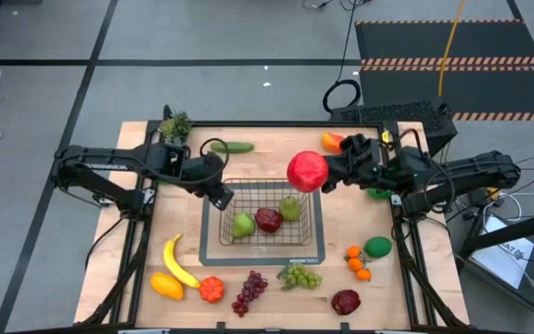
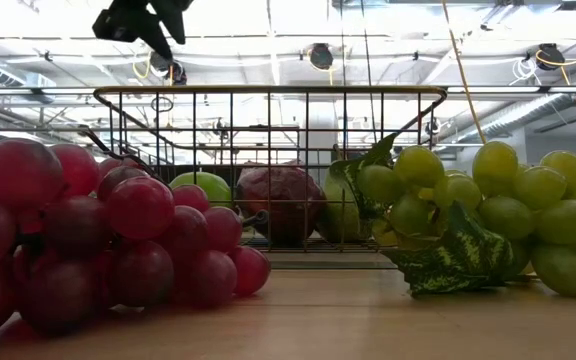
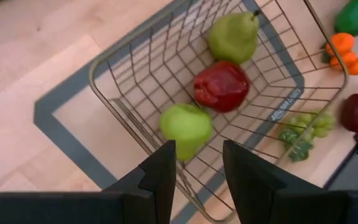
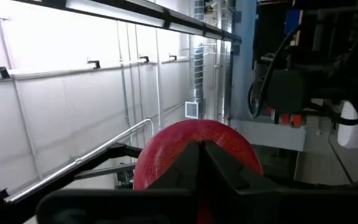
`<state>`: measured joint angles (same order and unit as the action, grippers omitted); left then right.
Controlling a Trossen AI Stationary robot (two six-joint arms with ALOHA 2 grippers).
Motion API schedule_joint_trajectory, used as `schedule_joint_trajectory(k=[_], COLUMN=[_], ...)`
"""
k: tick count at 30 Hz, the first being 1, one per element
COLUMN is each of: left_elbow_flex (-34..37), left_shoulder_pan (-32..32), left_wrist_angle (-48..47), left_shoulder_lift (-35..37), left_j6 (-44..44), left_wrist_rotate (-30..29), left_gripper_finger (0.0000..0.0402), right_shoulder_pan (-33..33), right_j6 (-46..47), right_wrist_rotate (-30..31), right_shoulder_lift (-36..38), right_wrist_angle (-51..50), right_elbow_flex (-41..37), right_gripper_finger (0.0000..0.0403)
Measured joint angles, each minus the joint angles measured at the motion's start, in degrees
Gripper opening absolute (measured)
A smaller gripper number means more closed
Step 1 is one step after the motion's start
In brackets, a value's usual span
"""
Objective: Build produce basket
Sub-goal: Put the red apple into the gold wire basket
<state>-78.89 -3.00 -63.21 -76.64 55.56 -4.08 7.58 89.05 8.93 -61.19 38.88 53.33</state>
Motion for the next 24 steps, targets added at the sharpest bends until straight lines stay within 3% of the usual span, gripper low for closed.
schedule_joint_trajectory(k=[7, 16, 24], left_elbow_flex=[0.0, 0.0, 0.0], left_shoulder_pan=[-2.63, -5.09, -7.56], left_wrist_angle=[0.04, 0.04, 0.06], left_shoulder_lift=[0.0, 0.0, 0.0], left_j6=[2.8, 4.16, 4.55], left_wrist_rotate=[-1.01, -1.22, -5.29], left_gripper_finger=[0.0131, 0.0131, 0.0131], right_shoulder_pan=[0.0, 0.49, 0.43], right_j6=[-2.35, -2.19, -4.79], right_wrist_rotate=[-6.0, -4.85, -4.49], right_shoulder_lift=[0.02, 1.17, 1.44], right_wrist_angle=[3.21, 3.13, 0.48], right_elbow_flex=[-0.65, -0.69, -0.69], right_gripper_finger=[0.0006, 0.0006, 0.0006])
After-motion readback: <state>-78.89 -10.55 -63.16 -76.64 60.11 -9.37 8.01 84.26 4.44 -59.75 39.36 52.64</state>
